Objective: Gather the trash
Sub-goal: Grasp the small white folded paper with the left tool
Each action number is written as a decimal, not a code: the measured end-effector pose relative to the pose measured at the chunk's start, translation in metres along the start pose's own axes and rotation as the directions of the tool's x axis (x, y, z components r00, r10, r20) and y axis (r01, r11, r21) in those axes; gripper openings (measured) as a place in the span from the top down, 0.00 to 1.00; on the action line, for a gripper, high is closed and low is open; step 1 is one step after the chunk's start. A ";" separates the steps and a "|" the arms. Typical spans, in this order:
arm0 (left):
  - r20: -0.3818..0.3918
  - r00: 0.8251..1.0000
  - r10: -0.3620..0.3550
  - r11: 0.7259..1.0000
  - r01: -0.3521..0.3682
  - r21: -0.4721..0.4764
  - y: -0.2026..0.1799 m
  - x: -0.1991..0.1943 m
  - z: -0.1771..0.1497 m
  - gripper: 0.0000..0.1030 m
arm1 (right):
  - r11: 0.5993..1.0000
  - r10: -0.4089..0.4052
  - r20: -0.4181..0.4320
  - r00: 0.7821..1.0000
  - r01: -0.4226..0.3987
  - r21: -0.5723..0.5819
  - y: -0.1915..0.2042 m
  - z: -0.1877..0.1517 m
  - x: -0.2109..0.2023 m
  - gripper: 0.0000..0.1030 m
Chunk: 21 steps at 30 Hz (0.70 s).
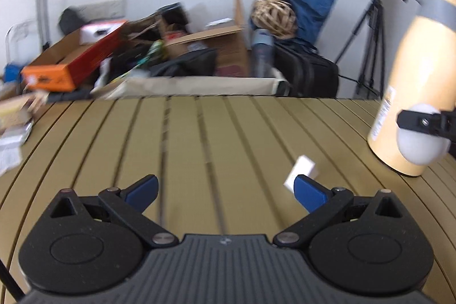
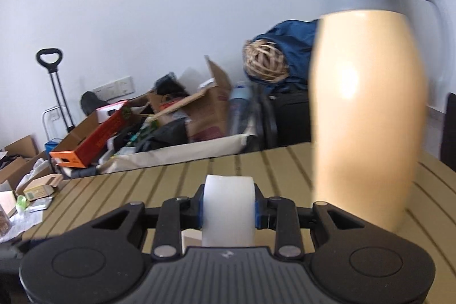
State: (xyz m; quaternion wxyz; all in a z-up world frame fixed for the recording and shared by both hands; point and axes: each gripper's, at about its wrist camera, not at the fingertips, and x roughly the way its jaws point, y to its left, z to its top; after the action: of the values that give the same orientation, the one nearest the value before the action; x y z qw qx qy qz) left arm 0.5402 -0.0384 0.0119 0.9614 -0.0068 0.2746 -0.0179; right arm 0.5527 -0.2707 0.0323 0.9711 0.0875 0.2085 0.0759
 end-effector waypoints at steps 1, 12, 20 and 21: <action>-0.006 1.000 -0.003 1.000 0.003 0.023 -0.010 0.006 0.003 0.00 | 1.000 -0.011 0.001 1.000 0.011 0.006 -0.008 -0.002 -0.003 0.72; -0.093 0.996 0.003 0.992 0.009 0.125 -0.073 0.072 0.013 0.07 | 0.991 -0.060 0.002 0.998 0.059 0.118 -0.077 -0.030 -0.017 0.72; -0.139 0.990 0.003 0.988 0.019 0.154 -0.089 0.097 0.008 0.47 | 0.990 -0.083 0.014 0.996 0.080 0.112 -0.088 -0.041 -0.019 0.72; -0.142 0.990 -0.009 0.989 0.030 0.144 -0.089 0.098 0.007 0.52 | 0.991 -0.082 0.017 0.996 0.080 0.112 -0.089 -0.042 -0.019 0.72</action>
State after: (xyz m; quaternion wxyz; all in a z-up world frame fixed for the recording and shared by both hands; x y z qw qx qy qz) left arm 0.6247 -0.1310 -0.0319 0.9372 0.0619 0.3399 -0.0478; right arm 0.5276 -0.3548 -0.0157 0.9692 0.1336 0.2053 0.0236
